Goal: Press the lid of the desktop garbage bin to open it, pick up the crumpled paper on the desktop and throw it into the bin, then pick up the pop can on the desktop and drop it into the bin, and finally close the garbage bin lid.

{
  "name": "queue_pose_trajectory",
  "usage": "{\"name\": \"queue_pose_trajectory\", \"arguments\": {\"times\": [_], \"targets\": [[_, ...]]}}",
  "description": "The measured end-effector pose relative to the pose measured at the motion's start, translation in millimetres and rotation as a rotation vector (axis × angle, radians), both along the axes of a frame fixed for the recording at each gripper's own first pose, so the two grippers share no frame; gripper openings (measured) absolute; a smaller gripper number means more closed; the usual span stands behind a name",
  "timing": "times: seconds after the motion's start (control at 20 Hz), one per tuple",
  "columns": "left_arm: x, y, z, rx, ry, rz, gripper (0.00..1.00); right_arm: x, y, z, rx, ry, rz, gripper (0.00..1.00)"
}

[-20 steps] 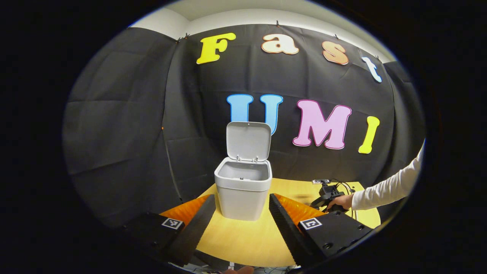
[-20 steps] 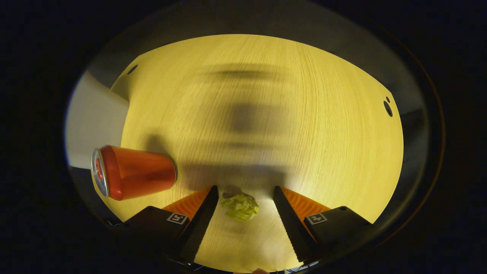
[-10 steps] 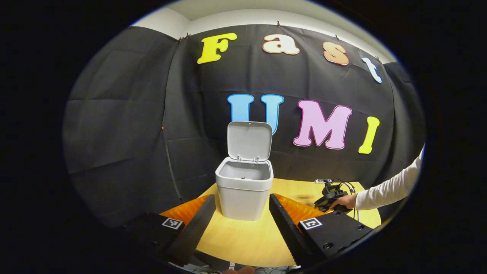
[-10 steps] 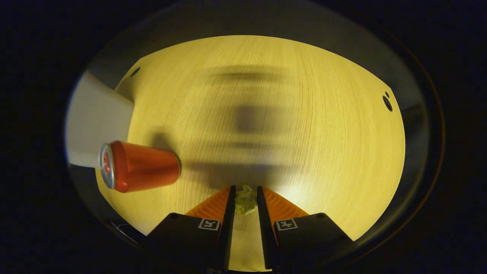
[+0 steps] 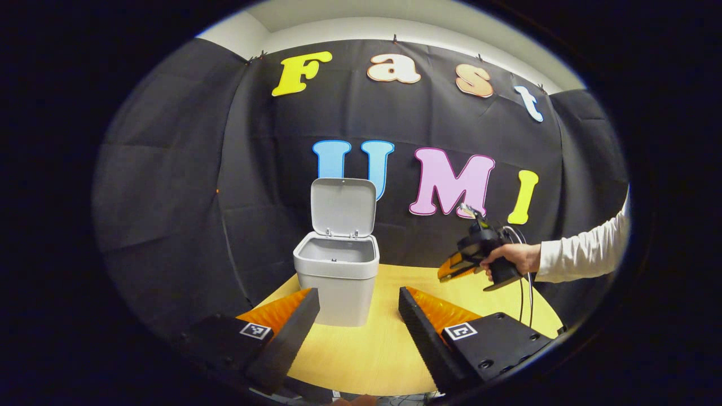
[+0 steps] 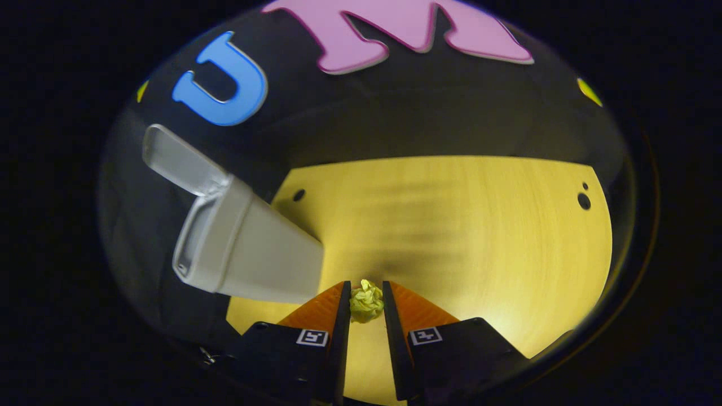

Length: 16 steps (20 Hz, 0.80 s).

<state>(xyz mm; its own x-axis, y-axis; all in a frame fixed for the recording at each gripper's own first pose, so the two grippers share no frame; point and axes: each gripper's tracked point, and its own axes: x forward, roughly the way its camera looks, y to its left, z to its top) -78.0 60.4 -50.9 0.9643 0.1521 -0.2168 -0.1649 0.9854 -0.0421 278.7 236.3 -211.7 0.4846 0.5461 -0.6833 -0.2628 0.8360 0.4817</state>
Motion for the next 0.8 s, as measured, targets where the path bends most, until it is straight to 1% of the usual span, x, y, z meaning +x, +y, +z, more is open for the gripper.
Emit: {"name": "queue_pose_trajectory", "arguments": {"times": [0.15,0.2,0.25,0.3,0.45,0.55,0.65,0.8], "targets": [[0.5,-6.9,-4.7,-0.007,0.009,-0.02,0.96,15.0,38.1,64.5,0.06,-0.198,0.077,0.37],[0.8,-6.6,-5.6,-0.006,0.009,-0.02,0.96,6.3,40.1,88.4,0.069,-0.261,0.11,0.37],[2.1,-5.1,-5.2,0.0,0.009,-0.017,1.0,4.0,51.6,99.9,0.074,-0.304,0.153,0.37],[2.0,-4.4,-4.7,0.002,0.006,-0.017,0.96,-3.8,42.2,106.8,0.061,-0.336,0.193,0.37],[-1.0,3.7,-13.4,-0.001,0.016,0.003,0.95,-12.6,54.4,105.3,-0.031,-0.436,0.314,0.37],[-3.0,8.7,-20.8,-0.006,0.024,0.02,0.95,-10.1,45.9,98.7,-0.098,-0.431,0.369,0.37],[-4.7,5.7,-27.0,0.004,0.033,0.028,0.96,-13.3,44.9,95.4,-0.127,-0.397,0.375,0.37],[-6.2,4.0,-38.1,0.006,0.038,0.025,0.96,-9.0,44.8,88.5,-0.194,-0.421,0.404,0.37]]}}
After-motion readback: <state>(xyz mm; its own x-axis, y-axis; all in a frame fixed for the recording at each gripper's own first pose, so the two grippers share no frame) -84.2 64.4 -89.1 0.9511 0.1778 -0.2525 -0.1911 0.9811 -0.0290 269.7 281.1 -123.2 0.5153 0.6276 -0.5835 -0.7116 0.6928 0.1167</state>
